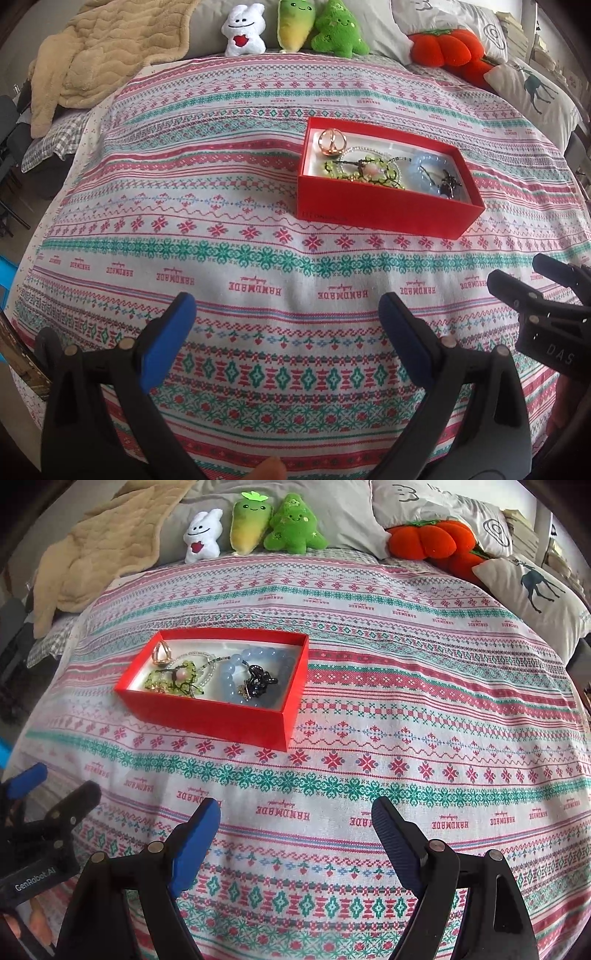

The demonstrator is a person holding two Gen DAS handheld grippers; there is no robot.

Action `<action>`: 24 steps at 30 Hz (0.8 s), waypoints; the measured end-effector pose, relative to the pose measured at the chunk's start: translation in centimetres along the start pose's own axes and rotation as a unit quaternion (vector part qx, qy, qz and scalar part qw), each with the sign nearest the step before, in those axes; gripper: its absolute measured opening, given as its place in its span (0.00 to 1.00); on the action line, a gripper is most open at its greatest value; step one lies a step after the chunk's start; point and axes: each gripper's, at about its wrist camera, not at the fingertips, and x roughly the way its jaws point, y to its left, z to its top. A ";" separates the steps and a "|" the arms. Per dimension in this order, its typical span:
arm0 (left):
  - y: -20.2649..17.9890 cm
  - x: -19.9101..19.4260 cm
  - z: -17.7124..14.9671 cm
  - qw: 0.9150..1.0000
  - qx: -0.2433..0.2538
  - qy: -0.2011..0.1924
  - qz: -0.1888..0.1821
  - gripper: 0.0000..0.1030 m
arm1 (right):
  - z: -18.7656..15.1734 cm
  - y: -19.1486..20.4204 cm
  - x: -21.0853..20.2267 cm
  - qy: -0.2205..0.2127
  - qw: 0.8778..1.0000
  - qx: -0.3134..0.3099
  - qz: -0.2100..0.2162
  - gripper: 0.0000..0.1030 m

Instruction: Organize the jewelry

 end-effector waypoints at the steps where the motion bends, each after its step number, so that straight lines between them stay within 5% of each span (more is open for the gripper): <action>1: 0.0 0.0 0.0 1.000 0.000 0.000 0.000 0.96 | 0.0 0.0 0.0 0.000 1.000 0.000 0.000 0.83; 24: -0.5 0.4 0.0 1.000 0.000 0.007 -0.006 0.96 | -0.3 0.4 0.2 0.004 1.000 -0.008 0.001 0.83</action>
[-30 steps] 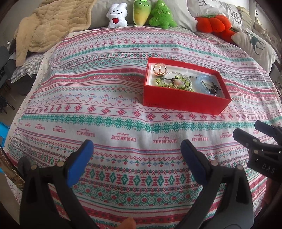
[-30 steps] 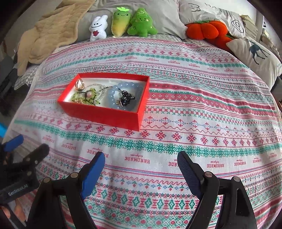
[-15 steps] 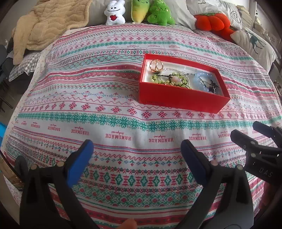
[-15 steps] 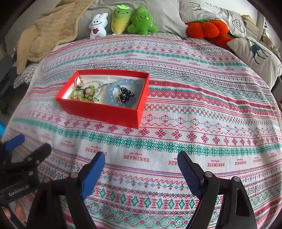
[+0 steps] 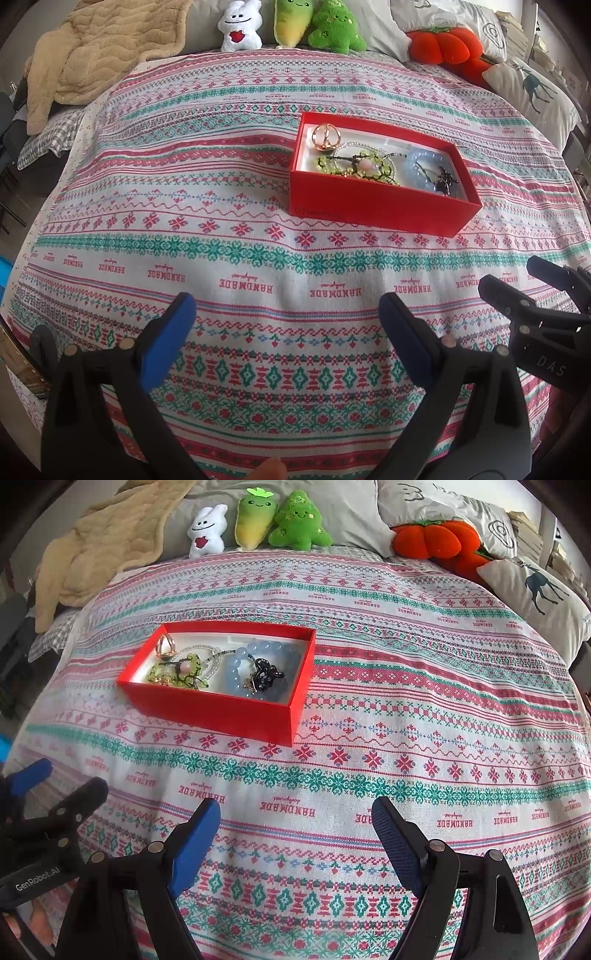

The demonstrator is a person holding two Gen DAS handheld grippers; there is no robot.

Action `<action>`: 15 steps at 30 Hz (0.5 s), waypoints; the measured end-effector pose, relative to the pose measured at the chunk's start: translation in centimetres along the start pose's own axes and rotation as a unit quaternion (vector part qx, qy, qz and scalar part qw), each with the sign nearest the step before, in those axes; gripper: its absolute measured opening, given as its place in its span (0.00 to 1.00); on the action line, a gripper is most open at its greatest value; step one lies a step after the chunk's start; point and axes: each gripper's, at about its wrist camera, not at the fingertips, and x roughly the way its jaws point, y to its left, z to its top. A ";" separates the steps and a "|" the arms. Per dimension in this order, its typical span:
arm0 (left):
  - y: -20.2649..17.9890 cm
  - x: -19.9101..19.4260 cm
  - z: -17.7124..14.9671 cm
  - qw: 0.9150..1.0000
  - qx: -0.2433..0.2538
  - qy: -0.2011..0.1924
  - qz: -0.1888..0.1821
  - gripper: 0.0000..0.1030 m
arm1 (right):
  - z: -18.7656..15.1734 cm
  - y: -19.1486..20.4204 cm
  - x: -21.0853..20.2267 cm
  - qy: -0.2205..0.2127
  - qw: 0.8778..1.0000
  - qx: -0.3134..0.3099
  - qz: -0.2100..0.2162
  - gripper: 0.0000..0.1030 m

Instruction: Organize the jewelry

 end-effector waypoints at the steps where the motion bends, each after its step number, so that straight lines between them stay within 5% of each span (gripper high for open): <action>1: -0.1 -0.1 0.0 1.000 0.001 -0.001 0.001 0.96 | 0.0 0.0 0.0 0.000 1.000 0.000 0.001 0.83; 15: -0.4 -0.7 -0.1 1.000 0.007 -0.007 -0.006 0.96 | 0.0 -0.2 -0.9 -0.012 1.000 0.002 0.001 0.83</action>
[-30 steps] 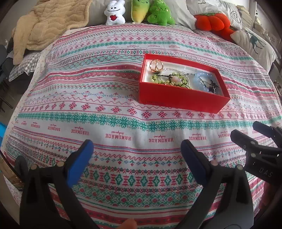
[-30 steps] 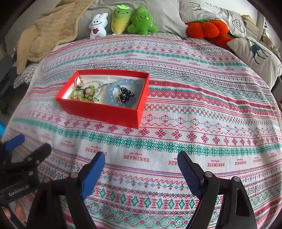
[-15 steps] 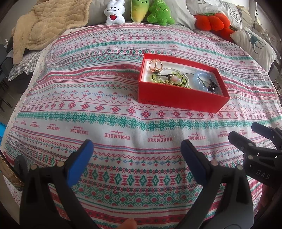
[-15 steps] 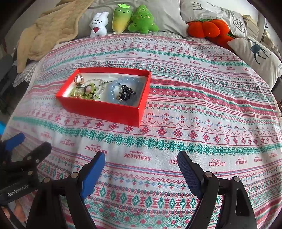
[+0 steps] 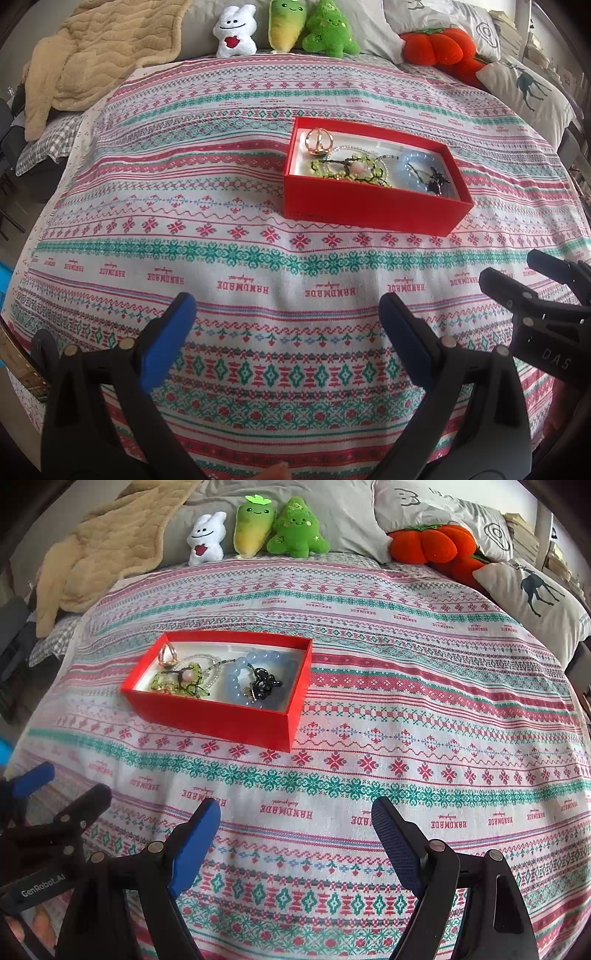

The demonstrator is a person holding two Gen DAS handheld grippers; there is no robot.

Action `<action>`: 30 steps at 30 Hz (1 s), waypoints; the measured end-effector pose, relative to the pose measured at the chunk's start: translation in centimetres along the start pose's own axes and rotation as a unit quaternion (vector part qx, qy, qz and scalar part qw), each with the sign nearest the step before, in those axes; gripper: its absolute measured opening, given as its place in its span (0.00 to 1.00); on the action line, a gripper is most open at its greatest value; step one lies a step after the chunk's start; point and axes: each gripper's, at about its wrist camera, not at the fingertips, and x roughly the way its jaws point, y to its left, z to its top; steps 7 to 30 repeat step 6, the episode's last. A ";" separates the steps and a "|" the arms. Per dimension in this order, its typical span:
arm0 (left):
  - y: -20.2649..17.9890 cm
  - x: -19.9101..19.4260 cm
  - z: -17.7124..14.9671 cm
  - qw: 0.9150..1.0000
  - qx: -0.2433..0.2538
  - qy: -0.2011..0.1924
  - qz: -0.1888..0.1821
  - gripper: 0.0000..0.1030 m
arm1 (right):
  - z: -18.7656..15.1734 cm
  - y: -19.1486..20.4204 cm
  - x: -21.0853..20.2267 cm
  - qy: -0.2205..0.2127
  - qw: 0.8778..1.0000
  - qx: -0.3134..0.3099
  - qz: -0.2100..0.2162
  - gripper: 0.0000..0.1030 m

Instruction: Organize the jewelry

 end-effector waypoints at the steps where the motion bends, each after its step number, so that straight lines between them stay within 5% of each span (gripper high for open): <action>1: 0.0 -0.1 -0.1 1.000 0.001 0.001 -0.004 0.96 | 0.0 0.1 -0.1 0.000 1.000 -0.001 0.001 0.83; 30: -0.1 -0.3 -0.9 1.000 0.009 0.007 -0.021 0.96 | -0.5 0.6 -0.4 -0.005 1.000 -0.009 -0.009 0.83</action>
